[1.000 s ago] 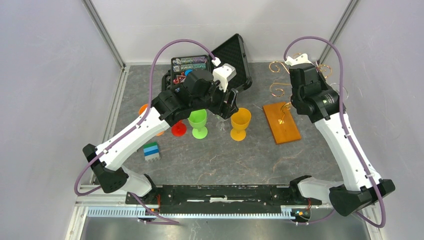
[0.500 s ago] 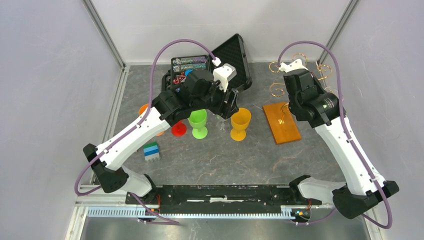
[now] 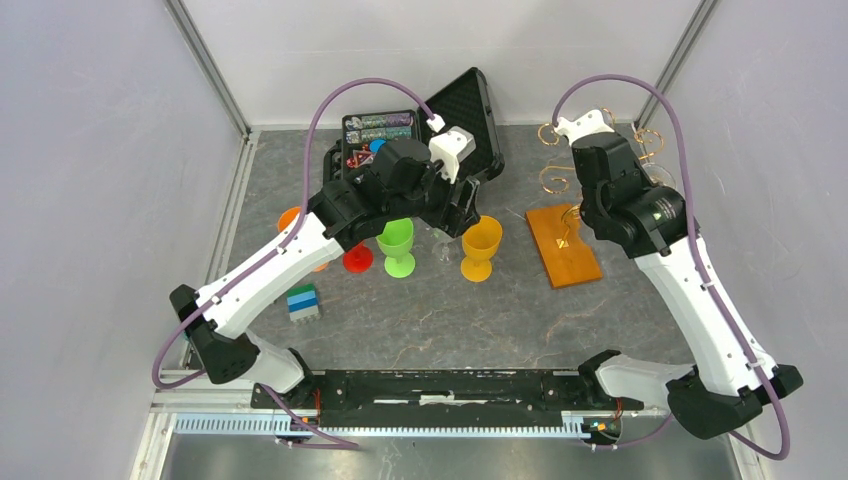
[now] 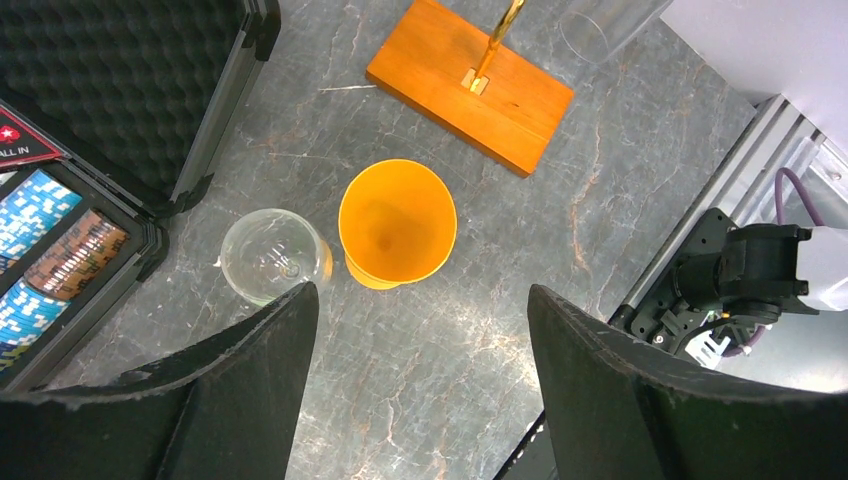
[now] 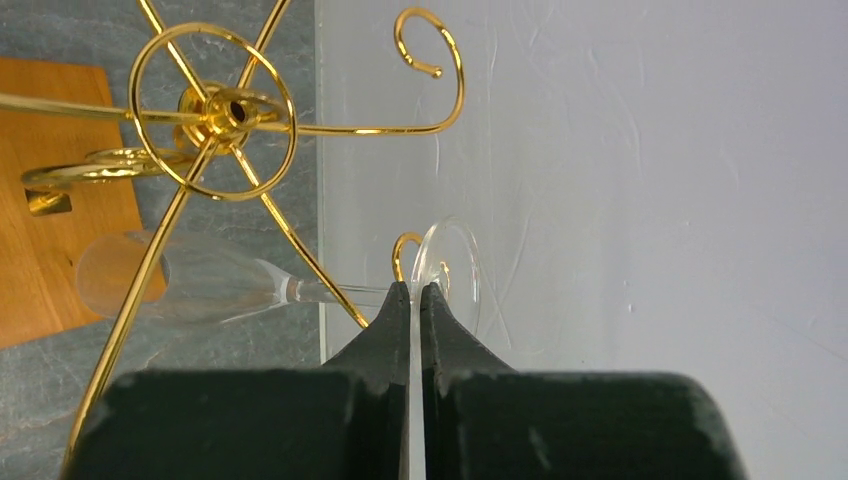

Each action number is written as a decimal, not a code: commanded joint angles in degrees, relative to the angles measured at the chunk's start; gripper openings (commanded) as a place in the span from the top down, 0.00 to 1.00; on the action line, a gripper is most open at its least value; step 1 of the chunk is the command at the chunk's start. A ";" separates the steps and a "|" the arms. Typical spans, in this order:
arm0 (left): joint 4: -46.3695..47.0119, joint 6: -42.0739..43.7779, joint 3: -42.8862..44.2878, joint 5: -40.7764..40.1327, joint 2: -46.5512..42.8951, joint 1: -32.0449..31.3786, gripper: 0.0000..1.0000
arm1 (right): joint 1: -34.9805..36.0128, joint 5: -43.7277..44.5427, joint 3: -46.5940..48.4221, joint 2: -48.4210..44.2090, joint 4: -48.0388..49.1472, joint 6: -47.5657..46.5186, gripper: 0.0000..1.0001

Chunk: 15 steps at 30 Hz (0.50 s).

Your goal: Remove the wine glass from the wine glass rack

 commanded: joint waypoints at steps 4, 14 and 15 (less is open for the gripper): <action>3.30 -0.02 -0.24 -0.26 -1.17 0.17 0.19 | 0.06 7.45 -1.81 0.71 12.91 -7.58 1.00; 4.08 -0.02 -0.99 -0.17 -2.29 0.16 0.18 | -2.63 11.17 -5.75 1.73 27.02 -16.40 1.00; 4.07 -0.02 -0.99 -0.17 -2.32 0.20 0.18 | -3.44 11.32 -6.48 1.70 28.49 -17.30 1.00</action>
